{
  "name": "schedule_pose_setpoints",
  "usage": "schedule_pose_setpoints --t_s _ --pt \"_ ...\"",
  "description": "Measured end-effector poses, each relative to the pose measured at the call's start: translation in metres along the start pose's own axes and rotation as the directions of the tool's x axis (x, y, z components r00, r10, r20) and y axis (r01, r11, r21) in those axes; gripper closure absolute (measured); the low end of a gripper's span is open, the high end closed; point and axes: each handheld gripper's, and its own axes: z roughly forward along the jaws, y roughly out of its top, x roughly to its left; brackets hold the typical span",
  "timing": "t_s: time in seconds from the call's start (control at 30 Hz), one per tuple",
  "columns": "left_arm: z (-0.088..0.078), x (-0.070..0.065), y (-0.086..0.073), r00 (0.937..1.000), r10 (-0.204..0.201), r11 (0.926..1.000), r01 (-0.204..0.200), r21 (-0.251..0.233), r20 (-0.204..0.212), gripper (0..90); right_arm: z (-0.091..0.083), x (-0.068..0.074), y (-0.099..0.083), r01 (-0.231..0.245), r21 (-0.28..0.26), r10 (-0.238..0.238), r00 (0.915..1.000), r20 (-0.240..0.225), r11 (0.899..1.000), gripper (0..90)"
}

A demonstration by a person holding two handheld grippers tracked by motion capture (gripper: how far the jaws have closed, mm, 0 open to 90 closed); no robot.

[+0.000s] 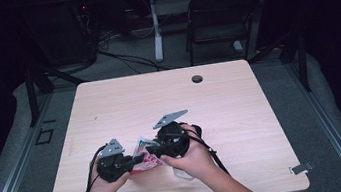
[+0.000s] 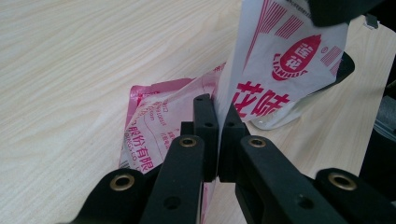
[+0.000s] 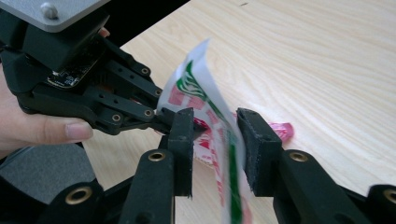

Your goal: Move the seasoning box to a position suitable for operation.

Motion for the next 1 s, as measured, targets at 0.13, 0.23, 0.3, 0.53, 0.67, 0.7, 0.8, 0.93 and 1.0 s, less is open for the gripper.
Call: schedule_pose_setpoints --t_s 0.13,0.23,0.3,0.53,0.67,0.7,0.8,0.93,1.0 --pt "-0.001 0.001 0.0 1.0 -0.006 1.0 0.006 -0.001 0.002 90.0 0.011 0.002 0.0 0.014 0.037 -0.014 0.9998 0.01 0.999 71.8" --pt "-0.001 0.002 0.0 1.0 -0.009 1.0 0.009 -0.003 0.003 90.0 0.016 0.001 -0.002 0.011 0.059 -0.012 0.9999 0.01 0.998 73.9" --pt "-0.001 0.003 0.0 0.9999 -0.01 0.9999 0.01 0.001 0.006 90.0 0.019 0.001 -0.003 0.009 0.059 -0.01 0.9999 0.008 0.998 74.8" --pt "0.0 0.002 -0.001 0.9999 -0.012 0.9999 0.012 0.001 0.002 90.0 0.022 -0.005 -0.005 -0.011 0.08 0.011 0.9999 0.003 0.997 86.6" --pt "0.0 0.002 -0.001 1.0 -0.004 1.0 0.004 0.002 -0.002 90.0 0.022 -0.008 -0.006 -0.027 0.078 0.029 0.9993 -0.023 0.997 90.0" --pt "0.0 0.002 -0.001 1.0 -0.006 1.0 0.006 0.001 -0.002 90.0 0.022 -0.008 -0.006 -0.03 0.08 0.032 0.999 -0.031 0.996 90.0" --pt "-0.001 0.003 -0.001 1.0 -0.006 1.0 0.006 -0.006 -0.002 89.6 0.022 -0.008 -0.005 -0.029 0.074 0.031 0.999 -0.032 0.997 90.0" --pt "-0.002 0.004 -0.002 0.9995 0.021 0.9998 -0.021 -0.008 -0.022 83.4 0.021 -0.007 -0.003 -0.013 0.063 0.016 0.999 -0.041 0.998 90.0" --pt "-0.001 0.005 -0.003 0.9989 0.035 0.9992 -0.036 -0.016 -0.031 78.9 0.02 -0.007 -0.001 0.004 0.055 -0.002 0.9989 -0.047 0.998 90.0"
